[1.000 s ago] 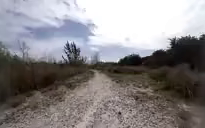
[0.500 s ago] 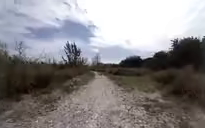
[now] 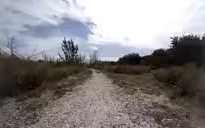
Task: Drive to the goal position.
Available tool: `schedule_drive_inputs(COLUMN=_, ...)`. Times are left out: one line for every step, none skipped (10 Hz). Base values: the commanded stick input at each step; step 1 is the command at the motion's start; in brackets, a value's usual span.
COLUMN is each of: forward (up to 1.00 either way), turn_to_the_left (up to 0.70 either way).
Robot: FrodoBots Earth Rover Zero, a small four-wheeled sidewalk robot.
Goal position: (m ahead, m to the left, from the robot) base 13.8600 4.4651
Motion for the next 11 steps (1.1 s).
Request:
schedule_drive_inputs(forward=0.7, turn_to_the_left=0.0)
schedule_drive_inputs(forward=0.7, turn_to_the_left=0.0)
schedule_drive_inputs(forward=0.7, turn_to_the_left=0.0)
schedule_drive_inputs(forward=0.7, turn_to_the_left=0.0)
schedule_drive_inputs(forward=0.7, turn_to_the_left=0.0)
schedule_drive_inputs(forward=0.7, turn_to_the_left=0.0)
schedule_drive_inputs(forward=0.7, turn_to_the_left=0.0)
schedule_drive_inputs(forward=0.7, turn_to_the_left=0.0)
schedule_drive_inputs(forward=0.7, turn_to_the_left=0.0)
schedule_drive_inputs(forward=0.7, turn_to_the_left=0.0)
schedule_drive_inputs(forward=0.7, turn_to_the_left=0.0)
